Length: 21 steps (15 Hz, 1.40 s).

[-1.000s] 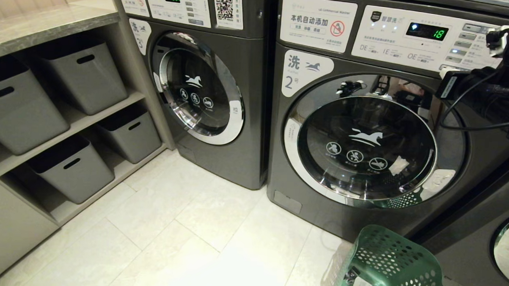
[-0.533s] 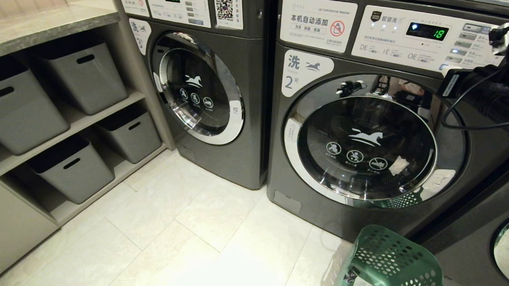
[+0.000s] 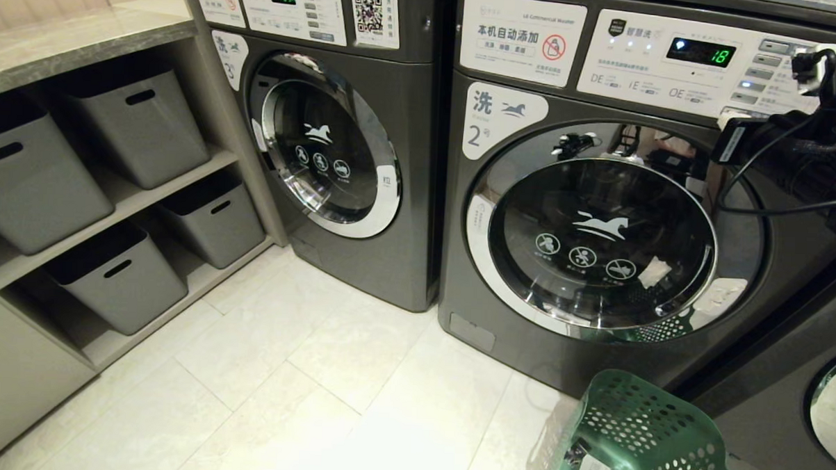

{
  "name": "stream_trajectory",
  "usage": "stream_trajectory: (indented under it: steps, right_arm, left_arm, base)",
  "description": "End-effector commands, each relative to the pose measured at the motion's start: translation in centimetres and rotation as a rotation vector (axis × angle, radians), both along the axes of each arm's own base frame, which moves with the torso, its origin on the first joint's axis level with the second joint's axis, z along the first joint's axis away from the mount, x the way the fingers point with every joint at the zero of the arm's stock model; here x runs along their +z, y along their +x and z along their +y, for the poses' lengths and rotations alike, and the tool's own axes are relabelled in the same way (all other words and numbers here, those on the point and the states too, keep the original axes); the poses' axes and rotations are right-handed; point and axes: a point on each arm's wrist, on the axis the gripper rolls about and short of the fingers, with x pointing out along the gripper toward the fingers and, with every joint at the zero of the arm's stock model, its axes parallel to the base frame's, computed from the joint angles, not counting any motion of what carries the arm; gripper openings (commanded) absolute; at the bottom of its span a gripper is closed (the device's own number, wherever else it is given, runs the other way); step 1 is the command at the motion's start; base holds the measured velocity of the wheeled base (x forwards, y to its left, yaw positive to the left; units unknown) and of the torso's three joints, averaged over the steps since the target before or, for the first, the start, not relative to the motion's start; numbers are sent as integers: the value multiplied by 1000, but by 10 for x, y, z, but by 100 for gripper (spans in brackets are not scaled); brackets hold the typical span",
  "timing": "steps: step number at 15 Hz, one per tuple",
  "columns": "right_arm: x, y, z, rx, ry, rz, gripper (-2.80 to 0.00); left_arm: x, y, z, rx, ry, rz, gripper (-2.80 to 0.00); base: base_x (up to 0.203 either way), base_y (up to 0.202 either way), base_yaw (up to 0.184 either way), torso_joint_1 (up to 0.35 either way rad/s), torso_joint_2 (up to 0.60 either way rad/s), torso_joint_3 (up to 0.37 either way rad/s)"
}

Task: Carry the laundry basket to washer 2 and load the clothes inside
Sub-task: Press the washing machine switch

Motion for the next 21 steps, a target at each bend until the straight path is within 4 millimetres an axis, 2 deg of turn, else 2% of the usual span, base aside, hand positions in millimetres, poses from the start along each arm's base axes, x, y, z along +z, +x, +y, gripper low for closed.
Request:
stream_trajectory:
  steps: [1, 7, 14, 17, 21]
  right_arm:
    - [-1, 2, 0, -2, -1, 0, -280]
    - [4, 2, -1, -5, 0, -20, -280]
    - [4, -1, -12, -34, -2, -19, -280]
    - [7, -11, -11, -32, -2, -21, -280]
    - [1, -28, -9, -25, 5, 8, -280]
  left_arm:
    - [0, 0, 0, 0, 1, 2, -280]
    - [0, 0, 0, 0, 1, 2, -280]
    - [0, 0, 0, 0, 1, 2, -280]
    - [0, 0, 0, 0, 1, 2, -280]
    - [0, 0, 0, 0, 1, 2, -280]
  base:
    - [0, 0, 0, 0, 0, 0]
    - [0, 0, 0, 0, 0, 0]
    - [0, 0, 0, 0, 0, 0]
    - [0, 0, 0, 0, 0, 0]
    - [0, 0, 0, 0, 0, 0]
